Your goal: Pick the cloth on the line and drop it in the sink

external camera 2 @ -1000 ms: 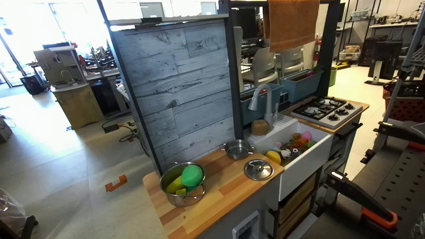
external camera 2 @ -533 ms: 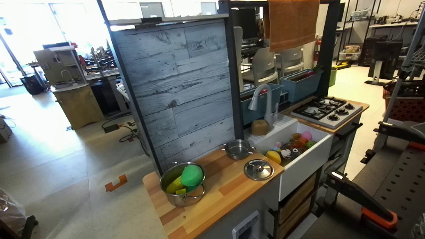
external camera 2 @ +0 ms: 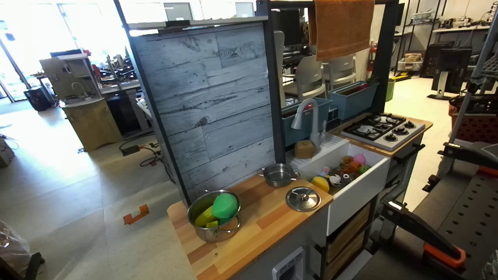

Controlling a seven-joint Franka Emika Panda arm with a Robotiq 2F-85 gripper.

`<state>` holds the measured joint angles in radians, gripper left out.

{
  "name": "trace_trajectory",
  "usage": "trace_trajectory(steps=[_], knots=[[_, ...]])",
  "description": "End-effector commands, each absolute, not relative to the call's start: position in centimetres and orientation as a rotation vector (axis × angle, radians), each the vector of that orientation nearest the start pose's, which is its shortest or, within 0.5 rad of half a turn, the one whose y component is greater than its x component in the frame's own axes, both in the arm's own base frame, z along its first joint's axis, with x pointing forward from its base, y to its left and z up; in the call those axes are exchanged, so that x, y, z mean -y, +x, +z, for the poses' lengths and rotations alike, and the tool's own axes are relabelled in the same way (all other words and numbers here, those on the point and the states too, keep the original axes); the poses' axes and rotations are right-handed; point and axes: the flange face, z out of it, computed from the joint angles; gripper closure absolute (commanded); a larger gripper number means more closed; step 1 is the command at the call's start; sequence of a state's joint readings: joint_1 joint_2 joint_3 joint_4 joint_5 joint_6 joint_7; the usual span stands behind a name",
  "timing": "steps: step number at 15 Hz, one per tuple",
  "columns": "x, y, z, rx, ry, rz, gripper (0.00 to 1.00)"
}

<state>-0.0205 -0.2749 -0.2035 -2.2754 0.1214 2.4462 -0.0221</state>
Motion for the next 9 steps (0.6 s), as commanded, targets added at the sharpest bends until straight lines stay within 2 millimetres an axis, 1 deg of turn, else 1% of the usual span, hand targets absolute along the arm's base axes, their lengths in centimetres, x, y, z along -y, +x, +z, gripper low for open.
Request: trace_trajectory(steps=[1,4,7,9], knots=[[12.5,54.7,52.4,-0.594,-2.853,-0.832,0.0],[12.9,58.6,52.5,-0.688,-2.814,-0.923,0.0],[13.8,62.4,51.9,-0.769,-2.798,-0.929,0.0],[14.6,64.5,51.5,-0.82,-2.785,-0.938,0.0]])
